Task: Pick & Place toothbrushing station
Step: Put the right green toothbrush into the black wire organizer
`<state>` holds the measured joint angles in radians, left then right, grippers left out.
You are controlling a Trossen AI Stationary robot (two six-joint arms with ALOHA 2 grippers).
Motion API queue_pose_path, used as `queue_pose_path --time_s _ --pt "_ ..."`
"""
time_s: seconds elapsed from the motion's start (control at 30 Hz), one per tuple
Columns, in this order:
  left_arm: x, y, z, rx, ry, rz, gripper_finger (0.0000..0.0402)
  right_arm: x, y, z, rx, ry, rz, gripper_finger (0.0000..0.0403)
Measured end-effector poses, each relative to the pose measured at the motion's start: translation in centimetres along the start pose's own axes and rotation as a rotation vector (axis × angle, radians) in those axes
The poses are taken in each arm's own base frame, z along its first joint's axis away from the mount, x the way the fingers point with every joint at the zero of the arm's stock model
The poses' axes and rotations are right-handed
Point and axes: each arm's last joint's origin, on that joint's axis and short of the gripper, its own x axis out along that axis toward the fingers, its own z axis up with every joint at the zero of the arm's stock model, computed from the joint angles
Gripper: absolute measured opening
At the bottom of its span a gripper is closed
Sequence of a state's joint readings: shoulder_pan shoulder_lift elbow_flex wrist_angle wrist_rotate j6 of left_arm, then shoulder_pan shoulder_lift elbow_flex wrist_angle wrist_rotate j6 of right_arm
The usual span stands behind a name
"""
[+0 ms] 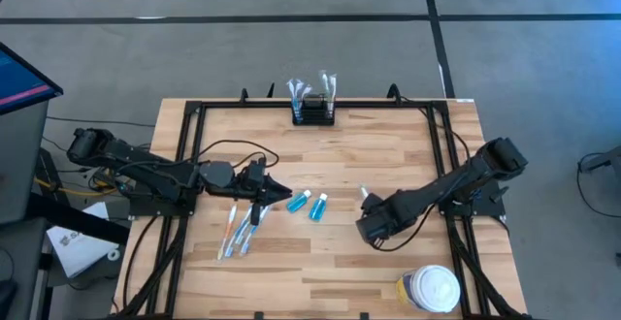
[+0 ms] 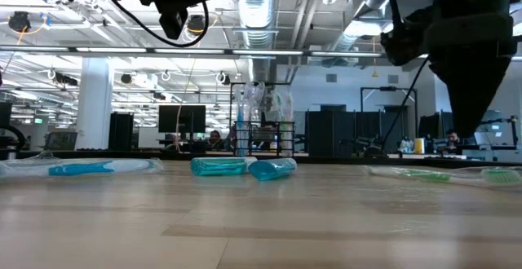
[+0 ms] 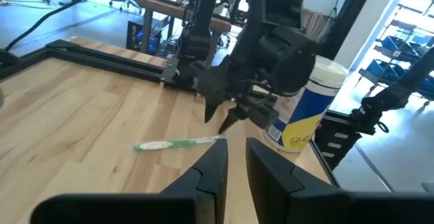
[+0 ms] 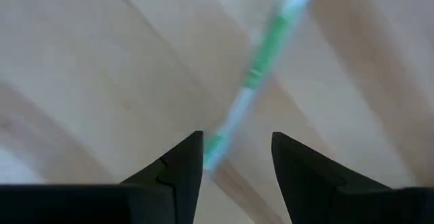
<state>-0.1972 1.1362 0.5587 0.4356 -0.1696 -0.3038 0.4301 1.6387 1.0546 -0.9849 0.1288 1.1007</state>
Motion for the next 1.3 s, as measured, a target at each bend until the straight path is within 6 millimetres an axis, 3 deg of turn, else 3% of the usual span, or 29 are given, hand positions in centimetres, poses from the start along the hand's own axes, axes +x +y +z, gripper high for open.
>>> queue_pose_path --time_s 0.37,0.57,1.1,1.3 --pt "0.0 -0.1 0.0 -0.018 0.001 -0.004 0.0049 1.9 -0.9 -0.8 0.049 0.006 0.006 0.0162" --pt "0.0 -0.1 0.0 -0.018 0.001 -0.004 0.0049 1.8 -0.5 -1.1 0.037 0.030 0.044 0.0162" --pt "0.0 -0.1 0.0 -0.017 0.001 -0.002 0.0049 1.4 1.3 -4.1 0.050 0.044 0.112 0.0160" --pt "0.0 -0.1 0.0 -0.017 0.001 -0.002 0.0049 2.0 0.9 -4.5 0.092 0.055 0.086 0.0151"
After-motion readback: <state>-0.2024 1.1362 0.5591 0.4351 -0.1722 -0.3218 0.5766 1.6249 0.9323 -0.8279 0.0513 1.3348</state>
